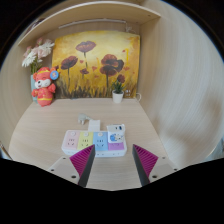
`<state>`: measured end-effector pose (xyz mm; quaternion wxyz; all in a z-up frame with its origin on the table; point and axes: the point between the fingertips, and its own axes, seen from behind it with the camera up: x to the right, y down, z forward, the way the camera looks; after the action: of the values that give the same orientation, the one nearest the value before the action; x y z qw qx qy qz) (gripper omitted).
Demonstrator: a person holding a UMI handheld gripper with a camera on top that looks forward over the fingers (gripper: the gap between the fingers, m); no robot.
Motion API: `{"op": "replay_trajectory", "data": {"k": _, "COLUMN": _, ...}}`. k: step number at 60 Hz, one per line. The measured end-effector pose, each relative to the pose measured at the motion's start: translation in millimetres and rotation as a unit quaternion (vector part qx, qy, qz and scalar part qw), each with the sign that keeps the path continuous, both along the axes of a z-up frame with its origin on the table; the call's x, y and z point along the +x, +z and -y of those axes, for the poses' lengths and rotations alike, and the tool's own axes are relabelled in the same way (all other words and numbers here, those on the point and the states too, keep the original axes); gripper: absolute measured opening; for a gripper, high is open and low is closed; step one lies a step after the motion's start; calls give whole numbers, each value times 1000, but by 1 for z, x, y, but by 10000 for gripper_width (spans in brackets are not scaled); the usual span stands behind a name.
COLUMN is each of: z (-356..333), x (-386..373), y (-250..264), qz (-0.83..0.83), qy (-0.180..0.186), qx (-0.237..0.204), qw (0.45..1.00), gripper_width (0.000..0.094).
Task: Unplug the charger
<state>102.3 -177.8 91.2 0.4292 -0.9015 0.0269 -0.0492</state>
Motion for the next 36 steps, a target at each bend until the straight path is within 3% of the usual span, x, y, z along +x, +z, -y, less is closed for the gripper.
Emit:
{"op": "replay_trajectory", "data": {"k": 3, "z": -7, "x": 1, "y": 0, "qz": -5, "qy": 1, "qx": 4, "qw": 1000, "gripper_width": 725}}
{"op": "replay_trajectory", "data": {"k": 8, "z": -37, "x": 1, "y": -5, "qz": -21, "qy": 16, "qx": 21, "qw": 999, "gripper_width": 626}}
{"op": "replay_trajectory", "data": {"k": 15, "z": -47, "x": 3, "y": -7, "qz": -12, "qy": 24, "qx": 29, "qw": 999, "gripper_width": 315}}
{"op": "replay_trajectory", "data": {"k": 25, "z": -45, "x": 2, "y": -7, "qz": -24, "qy": 8, "qx": 26, "qw": 999, "gripper_width": 211}}
{"op": "replay_trajectory", "data": {"k": 36, "z": -37, "x": 2, "y": -11, "qz": -23, "qy": 0, "qx": -7, "qw": 1000, "gripper_width": 168}}
